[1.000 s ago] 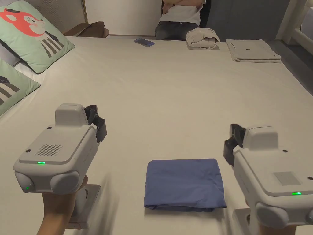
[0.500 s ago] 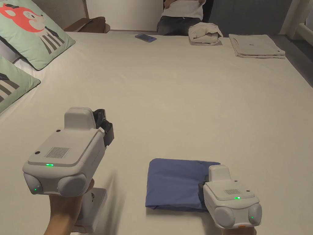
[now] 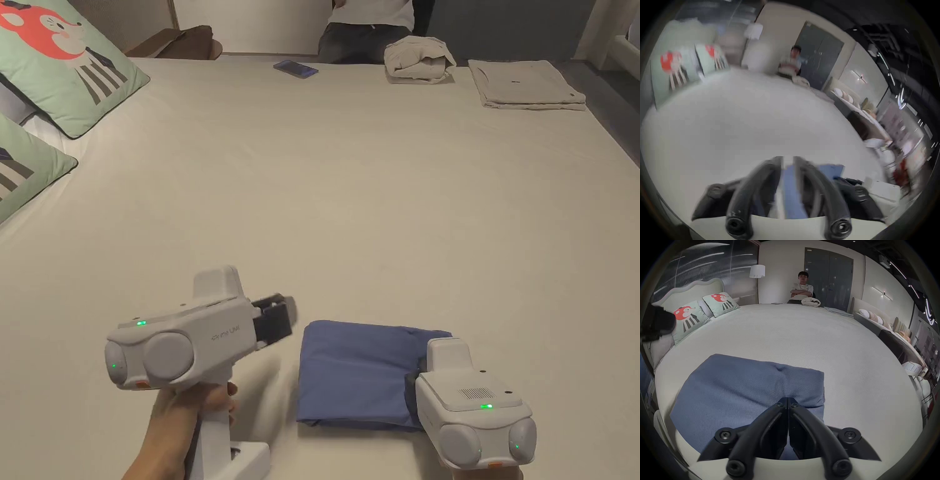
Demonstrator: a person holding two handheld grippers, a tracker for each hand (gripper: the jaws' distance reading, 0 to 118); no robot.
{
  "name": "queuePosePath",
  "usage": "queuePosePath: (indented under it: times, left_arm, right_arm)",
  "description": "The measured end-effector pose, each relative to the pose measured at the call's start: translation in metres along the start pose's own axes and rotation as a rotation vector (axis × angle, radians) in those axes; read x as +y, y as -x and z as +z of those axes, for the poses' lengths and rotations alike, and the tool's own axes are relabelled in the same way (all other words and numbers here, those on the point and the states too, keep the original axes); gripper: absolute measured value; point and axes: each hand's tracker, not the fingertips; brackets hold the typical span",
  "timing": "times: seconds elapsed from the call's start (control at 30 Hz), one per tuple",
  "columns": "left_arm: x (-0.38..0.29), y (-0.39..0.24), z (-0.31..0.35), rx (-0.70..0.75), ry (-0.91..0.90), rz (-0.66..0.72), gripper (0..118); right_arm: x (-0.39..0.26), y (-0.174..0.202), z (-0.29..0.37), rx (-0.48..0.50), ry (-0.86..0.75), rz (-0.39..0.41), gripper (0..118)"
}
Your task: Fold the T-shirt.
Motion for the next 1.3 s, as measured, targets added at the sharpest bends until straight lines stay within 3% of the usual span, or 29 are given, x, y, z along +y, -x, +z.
queuePosePath:
  times: [0.07, 0.1, 0.3, 0.37, 0.5, 0.57, 0.67, 0.7, 0.87, 1.07, 1.3]
  left_arm:
    - [-0.006, 0.008, -0.016, -0.058, 0.113, 0.057, 97]
    - [-0.009, 0.009, -0.024, -0.071, 0.157, 0.069, 110]
    - [-0.021, 0.023, -0.063, -0.017, 0.335, 0.119, 110]
    - [-0.025, 0.025, -0.068, -0.022, 0.320, 0.129, 109]
    - [-0.026, 0.022, -0.077, -0.037, 0.339, 0.147, 91]
    - [-0.026, 0.019, -0.080, -0.059, 0.347, 0.148, 63]
    - [-0.026, 0.015, -0.081, -0.048, 0.353, 0.113, 54]
    - [-0.026, 0.016, -0.080, -0.061, 0.355, 0.118, 43]
    - [-0.019, 0.023, -0.077, -0.097, 0.368, 0.188, 25]
    - [-0.005, 0.010, -0.068, -0.093, 0.351, 0.098, 21]
    - [0.049, 0.037, -0.045, -0.020, 0.303, -0.040, 21]
  right_arm:
    - [0.000, -0.001, 0.000, 0.004, -0.001, -0.007, 0]
    - [-0.001, -0.001, 0.000, 0.006, -0.002, -0.008, 0]
    - [0.004, -0.004, 0.002, 0.019, 0.023, -0.008, 0]
    - [0.004, -0.006, 0.000, 0.026, 0.025, -0.012, 0]
    - [0.003, -0.007, 0.001, 0.032, 0.026, -0.023, 0]
    - [0.003, -0.007, 0.001, 0.033, 0.027, -0.025, 0]
    - [0.003, -0.009, 0.001, 0.039, 0.029, -0.030, 0]
    - [0.003, -0.009, 0.001, 0.041, 0.029, -0.031, 0]
    - [0.002, -0.010, 0.001, 0.050, 0.023, -0.030, 0]
    - [0.018, -0.005, 0.011, 0.045, 0.024, -0.008, 0]
    - [0.079, 0.009, 0.053, 0.057, -0.177, 0.000, 0]
